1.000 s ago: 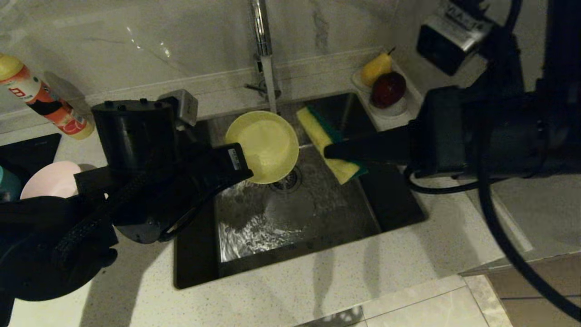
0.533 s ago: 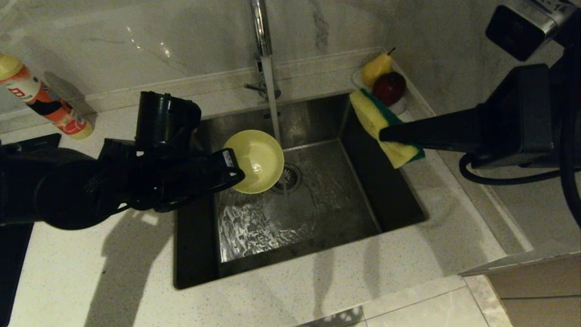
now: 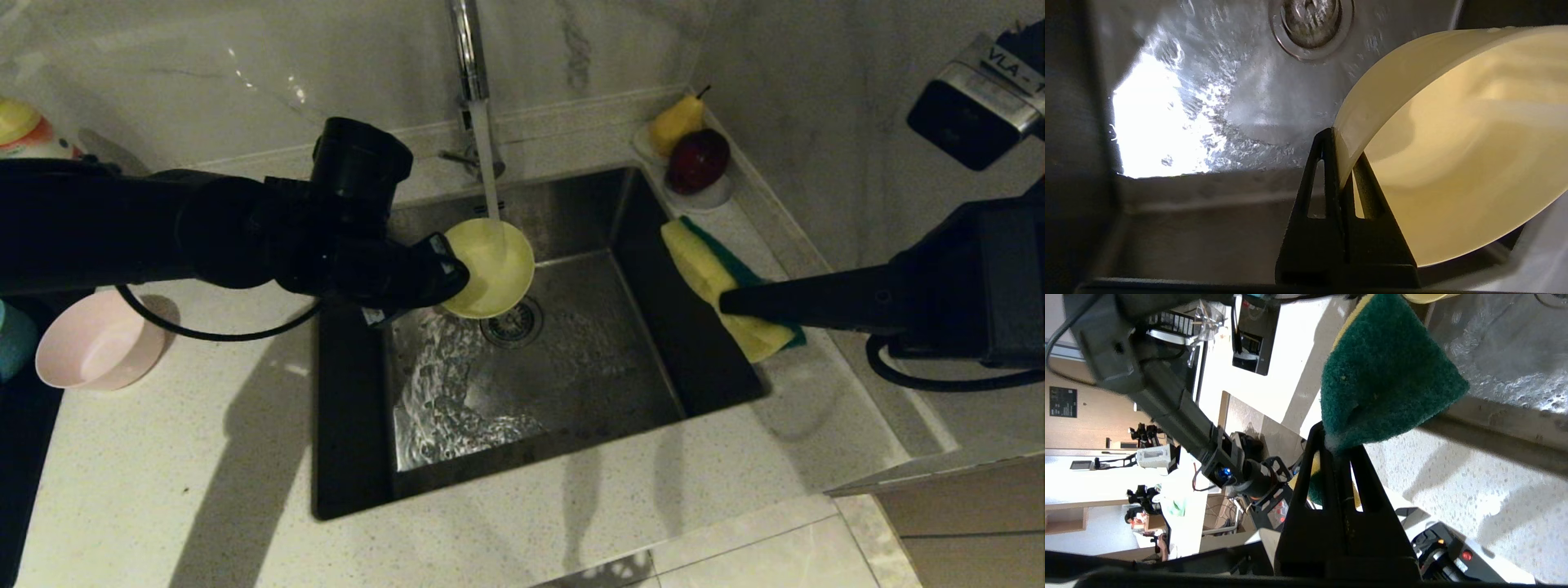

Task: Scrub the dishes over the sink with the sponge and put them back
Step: Rinse the bowl

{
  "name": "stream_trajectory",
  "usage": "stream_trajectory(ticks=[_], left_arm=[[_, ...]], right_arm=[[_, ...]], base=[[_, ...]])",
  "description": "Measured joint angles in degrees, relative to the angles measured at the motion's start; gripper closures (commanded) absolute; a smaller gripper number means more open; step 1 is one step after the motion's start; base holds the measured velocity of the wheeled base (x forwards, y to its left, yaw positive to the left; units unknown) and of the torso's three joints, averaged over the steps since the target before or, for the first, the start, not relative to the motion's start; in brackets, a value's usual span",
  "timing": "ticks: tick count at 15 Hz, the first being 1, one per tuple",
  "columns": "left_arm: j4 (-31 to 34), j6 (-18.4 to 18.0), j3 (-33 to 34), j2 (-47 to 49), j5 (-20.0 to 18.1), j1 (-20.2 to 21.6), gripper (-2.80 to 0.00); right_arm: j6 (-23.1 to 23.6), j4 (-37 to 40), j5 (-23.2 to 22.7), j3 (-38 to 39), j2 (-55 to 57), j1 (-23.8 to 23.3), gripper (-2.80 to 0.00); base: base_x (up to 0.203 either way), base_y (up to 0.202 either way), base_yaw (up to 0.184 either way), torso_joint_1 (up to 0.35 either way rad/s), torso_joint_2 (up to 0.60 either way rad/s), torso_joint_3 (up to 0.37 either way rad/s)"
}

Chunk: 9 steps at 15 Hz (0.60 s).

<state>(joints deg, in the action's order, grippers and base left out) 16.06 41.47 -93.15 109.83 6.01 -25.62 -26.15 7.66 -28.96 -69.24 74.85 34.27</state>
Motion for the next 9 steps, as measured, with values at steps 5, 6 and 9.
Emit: stream_trajectory(ticks=[5, 6, 9], left_arm=[[0.9, 2.0, -3.9, 4.6, -0.3, 0.2, 0.0], [0.9, 2.2, -3.9, 4.8, -0.4, 0.2, 0.0], [0.9, 2.6, -3.6, 5.0, -0.4, 0.2, 0.0]], right_arm=[[0.1, -0.1, 0.0, 2.5, -1.3, -0.1, 0.0], [0.1, -0.1, 0.1, 2.6, -1.3, -0.1, 0.0], [0.2, -0.2, 0.0, 3.4, -1.5, -0.1, 0.0]], base=[[0.0, 0.0, 0.0, 0.0, 0.0, 0.0], [0.0, 0.0, 0.0, 0.0, 0.0, 0.0], [0.0, 0.0, 0.0, 0.0, 0.0, 0.0]])
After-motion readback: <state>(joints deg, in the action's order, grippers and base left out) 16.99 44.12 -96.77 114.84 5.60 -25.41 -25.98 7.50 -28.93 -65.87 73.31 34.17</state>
